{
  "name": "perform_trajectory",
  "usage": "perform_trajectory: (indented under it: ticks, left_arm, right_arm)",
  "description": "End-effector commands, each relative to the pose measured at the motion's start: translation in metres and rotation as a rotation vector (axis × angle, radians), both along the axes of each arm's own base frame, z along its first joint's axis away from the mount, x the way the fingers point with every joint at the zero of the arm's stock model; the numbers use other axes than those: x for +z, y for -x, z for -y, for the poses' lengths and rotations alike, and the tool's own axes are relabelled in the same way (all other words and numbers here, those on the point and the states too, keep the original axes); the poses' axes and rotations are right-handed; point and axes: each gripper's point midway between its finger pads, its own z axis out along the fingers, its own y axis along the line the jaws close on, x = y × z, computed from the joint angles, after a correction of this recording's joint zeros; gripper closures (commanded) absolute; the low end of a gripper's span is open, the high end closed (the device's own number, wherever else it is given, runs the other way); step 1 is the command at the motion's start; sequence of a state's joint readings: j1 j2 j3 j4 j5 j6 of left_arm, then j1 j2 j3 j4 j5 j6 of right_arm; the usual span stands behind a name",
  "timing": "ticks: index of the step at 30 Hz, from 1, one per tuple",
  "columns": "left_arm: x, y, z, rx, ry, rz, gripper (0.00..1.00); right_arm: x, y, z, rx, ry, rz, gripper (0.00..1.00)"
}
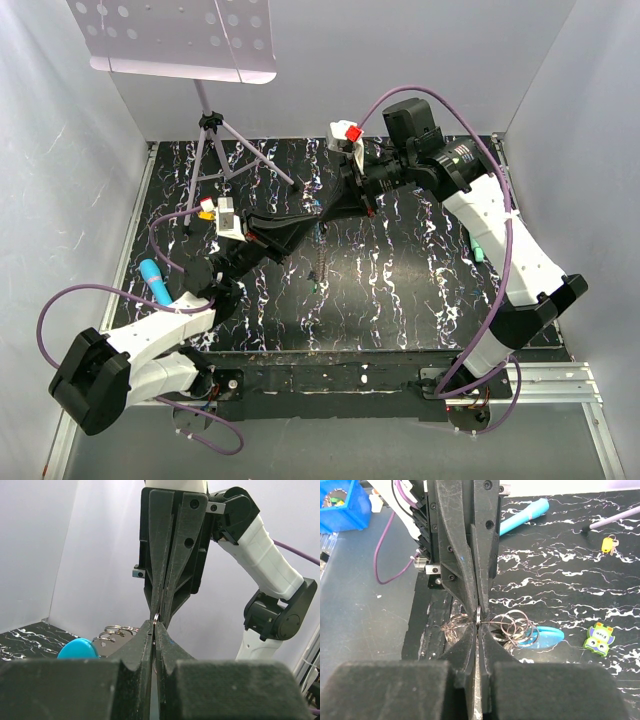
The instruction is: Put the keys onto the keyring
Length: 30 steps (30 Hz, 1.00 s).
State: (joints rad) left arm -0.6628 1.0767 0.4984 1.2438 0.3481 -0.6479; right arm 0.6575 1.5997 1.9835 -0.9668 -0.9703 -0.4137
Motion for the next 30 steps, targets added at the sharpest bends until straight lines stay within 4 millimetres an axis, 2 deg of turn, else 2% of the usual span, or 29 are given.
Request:
perform_trajectory:
  ticks: [1, 4, 5, 7, 9, 10, 12, 13, 14, 18, 20, 22, 24, 30]
  left_arm:
    - [0.027, 0.007, -0.013, 0.022, 0.076, 0.068, 1.00]
    - [0.026, 0.007, -0.014, 0.026, 0.075, 0.059, 1.00]
    - [0.027, 0.007, -0.017, 0.037, 0.079, 0.057, 0.96]
    - [0.027, 0.007, -0.023, 0.052, 0.075, 0.036, 0.76]
    - [0.021, 0.008, -0.026, 0.068, 0.029, 0.007, 0.49]
    - [0.019, 0.010, -0.028, 0.073, -0.004, 0.003, 0.40]
    - [0.003, 0.011, -0.023, 0.083, -0.166, -0.026, 0.22]
    - [0.004, 0.014, -0.023, 0.087, -0.243, -0.029, 0.12]
    - [-0.008, 0.016, -0.021, 0.081, -0.351, -0.050, 0.02]
    - [-0.054, 0.031, -0.023, -0.001, -0.681, -0.149, 0.02]
    - [-0.062, 0.039, -0.021, -0.066, -0.767, -0.138, 0.02]
    - [-0.063, 0.042, -0.016, -0.112, -0.801, -0.097, 0.02]
    - [-0.062, 0.040, -0.009, -0.140, -0.806, -0.048, 0.10]
    - [-0.053, 0.028, 0.007, -0.144, -0.745, 0.079, 0.26]
  right_arm:
    - [0.002, 0.006, -0.002, 0.032, -0.017, 0.000, 0.99]
    - [0.004, 0.007, -0.001, 0.034, -0.014, 0.013, 0.99]
    - [0.005, 0.008, 0.001, 0.037, -0.017, 0.023, 0.99]
    - [0.004, 0.009, 0.003, 0.037, -0.012, 0.030, 0.99]
    - [0.002, 0.010, 0.005, 0.044, -0.004, 0.040, 0.99]
    - [0.000, 0.012, 0.006, 0.049, 0.002, 0.047, 0.99]
    - [-0.006, 0.012, 0.011, 0.058, 0.034, 0.073, 0.99]
    - [-0.010, 0.013, 0.015, 0.064, 0.055, 0.090, 0.99]
    - [-0.017, 0.017, 0.023, 0.077, 0.099, 0.095, 0.99]
    - [-0.037, 0.020, 0.039, 0.128, 0.209, 0.140, 0.99]
    - [-0.042, 0.021, 0.045, 0.137, 0.234, 0.156, 0.99]
    - [-0.046, 0.022, 0.047, 0.144, 0.241, 0.169, 0.99]
    - [-0.049, 0.023, 0.048, 0.149, 0.243, 0.165, 0.99]
    - [-0.060, 0.029, 0.050, 0.174, 0.256, 0.127, 0.99]
